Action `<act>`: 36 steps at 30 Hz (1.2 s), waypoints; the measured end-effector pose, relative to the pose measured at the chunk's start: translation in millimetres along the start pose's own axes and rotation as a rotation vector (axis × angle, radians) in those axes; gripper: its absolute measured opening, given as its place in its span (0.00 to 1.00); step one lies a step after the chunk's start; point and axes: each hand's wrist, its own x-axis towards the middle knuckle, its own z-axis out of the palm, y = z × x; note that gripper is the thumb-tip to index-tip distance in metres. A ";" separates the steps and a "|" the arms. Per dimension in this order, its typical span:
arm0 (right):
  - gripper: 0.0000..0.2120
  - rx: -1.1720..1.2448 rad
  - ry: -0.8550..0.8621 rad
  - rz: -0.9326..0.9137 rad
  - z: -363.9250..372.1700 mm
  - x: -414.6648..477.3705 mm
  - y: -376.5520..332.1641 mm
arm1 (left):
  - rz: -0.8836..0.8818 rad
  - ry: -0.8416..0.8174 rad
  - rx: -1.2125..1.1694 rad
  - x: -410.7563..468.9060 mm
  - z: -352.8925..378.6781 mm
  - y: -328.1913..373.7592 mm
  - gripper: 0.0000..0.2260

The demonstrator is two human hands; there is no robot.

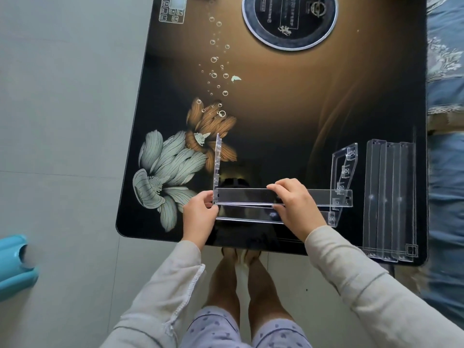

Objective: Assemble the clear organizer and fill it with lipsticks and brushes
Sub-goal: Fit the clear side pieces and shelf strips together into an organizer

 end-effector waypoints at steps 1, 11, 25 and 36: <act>0.22 0.008 -0.005 -0.005 1.4 1.3 -0.6 | -0.003 0.010 -0.006 0.4 1.3 0.1 0.12; 0.21 0.090 -0.057 0.066 14.7 1.0 5.4 | 0.021 0.033 0.024 -0.8 3.7 1.8 0.11; 0.22 0.093 -0.076 0.089 13.4 1.0 7.7 | 0.047 0.076 0.057 -3.1 6.3 4.1 0.09; 0.22 0.092 -0.076 0.112 16.1 -5.1 10.0 | 0.029 0.112 0.066 -7.0 12.0 5.8 0.10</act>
